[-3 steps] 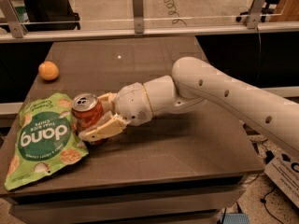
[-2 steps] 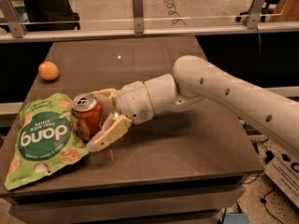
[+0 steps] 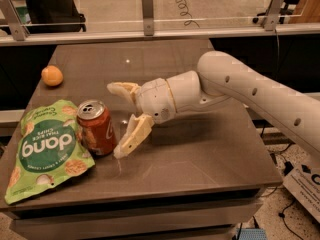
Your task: Move coke can near green rice chip bag
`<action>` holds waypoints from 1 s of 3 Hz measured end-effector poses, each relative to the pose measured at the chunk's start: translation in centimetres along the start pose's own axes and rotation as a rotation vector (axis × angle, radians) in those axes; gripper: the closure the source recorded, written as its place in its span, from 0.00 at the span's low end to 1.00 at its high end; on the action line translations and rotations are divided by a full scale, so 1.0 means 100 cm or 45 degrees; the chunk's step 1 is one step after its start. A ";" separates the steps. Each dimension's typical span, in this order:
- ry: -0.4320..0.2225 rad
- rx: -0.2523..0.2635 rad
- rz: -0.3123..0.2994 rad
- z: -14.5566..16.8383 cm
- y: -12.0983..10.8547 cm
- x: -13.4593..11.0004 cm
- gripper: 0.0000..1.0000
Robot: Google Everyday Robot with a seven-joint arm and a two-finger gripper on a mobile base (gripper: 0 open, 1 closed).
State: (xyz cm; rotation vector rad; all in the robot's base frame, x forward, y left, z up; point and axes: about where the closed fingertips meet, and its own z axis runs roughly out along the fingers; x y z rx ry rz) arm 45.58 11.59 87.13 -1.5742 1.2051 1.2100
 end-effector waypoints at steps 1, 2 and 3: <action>0.066 0.061 -0.018 -0.037 -0.020 0.013 0.00; 0.131 0.146 -0.011 -0.090 -0.043 0.028 0.00; 0.138 0.171 -0.020 -0.100 -0.049 0.026 0.00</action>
Offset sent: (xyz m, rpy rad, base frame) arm 0.1144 -0.1527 -0.0064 -0.1460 -0.0851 -0.2204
